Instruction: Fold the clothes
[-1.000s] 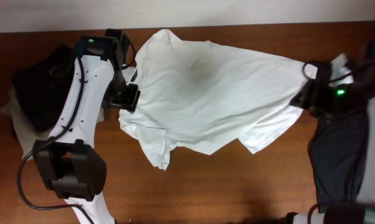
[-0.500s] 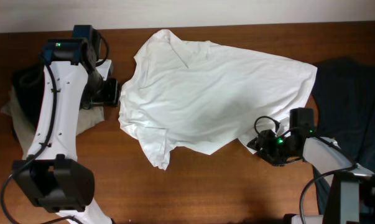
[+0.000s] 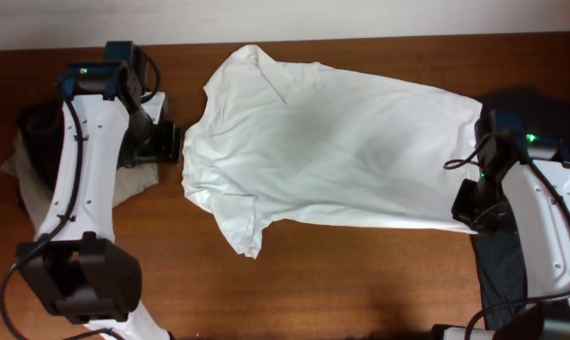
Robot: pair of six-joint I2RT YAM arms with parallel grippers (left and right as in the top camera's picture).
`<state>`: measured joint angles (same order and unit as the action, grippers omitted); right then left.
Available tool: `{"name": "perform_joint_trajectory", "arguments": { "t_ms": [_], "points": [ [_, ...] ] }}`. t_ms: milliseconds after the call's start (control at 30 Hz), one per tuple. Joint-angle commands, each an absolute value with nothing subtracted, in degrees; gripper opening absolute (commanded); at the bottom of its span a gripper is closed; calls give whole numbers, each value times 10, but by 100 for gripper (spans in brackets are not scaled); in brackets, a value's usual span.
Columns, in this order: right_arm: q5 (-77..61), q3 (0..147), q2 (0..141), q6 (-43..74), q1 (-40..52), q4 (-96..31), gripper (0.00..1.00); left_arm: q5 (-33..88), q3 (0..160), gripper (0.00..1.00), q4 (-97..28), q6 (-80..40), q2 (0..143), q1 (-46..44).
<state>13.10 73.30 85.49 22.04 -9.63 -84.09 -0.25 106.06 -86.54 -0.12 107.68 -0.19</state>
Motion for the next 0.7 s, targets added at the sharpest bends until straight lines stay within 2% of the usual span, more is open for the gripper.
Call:
{"name": "perform_joint_trajectory", "arguments": {
  "t_ms": [0, 100, 200, 300, 333, 400, 433, 467, 500, 567, 600, 633, 667],
  "points": [
    [166, 743, 853, 230, -98, -837, 4, 78, 957, 73, -826, -4, 1070, 2],
    [151, 743, 853, 230, -98, -815, 4, 138, 798, 73, -677, -4, 1070, -10],
    [139, 743, 853, 230, -98, -780, 4, 142, 715, 73, -512, 36, 1070, -44],
    [124, 743, 853, 229, -98, -771, 4, 55, 666, 72, -458, 63, 1070, -73],
    [124, 743, 853, 230, -98, -770, 4, 55, 646, 64, -436, 63, 1070, -75],
    [125, 743, 853, 229, -98, -770, 4, 56, 594, 24, -417, 59, 1070, -75],
    [125, 743, 853, 229, -98, -769, 4, 69, 598, 1, -477, 33, 1070, -74],
    [127, 743, 853, 229, -98, -767, 4, 88, 606, 0, -524, 13, 1069, -73],
    [127, 743, 853, 229, -98, -761, 4, 106, 615, 1, -593, -9, 1061, -70],
    [127, 743, 853, 229, -98, -760, 4, 107, 621, 0, -653, -31, 1038, -55],
    [131, 743, 853, 229, -98, -760, 4, 107, 625, 5, -677, -33, 1020, -41],
    [136, 743, 853, 229, -98, -761, 4, 107, 633, 40, -698, -33, 997, -26],
    [138, 743, 853, 229, -98, -761, 4, 107, 647, 65, -712, -32, 978, -13]
  ]
}}
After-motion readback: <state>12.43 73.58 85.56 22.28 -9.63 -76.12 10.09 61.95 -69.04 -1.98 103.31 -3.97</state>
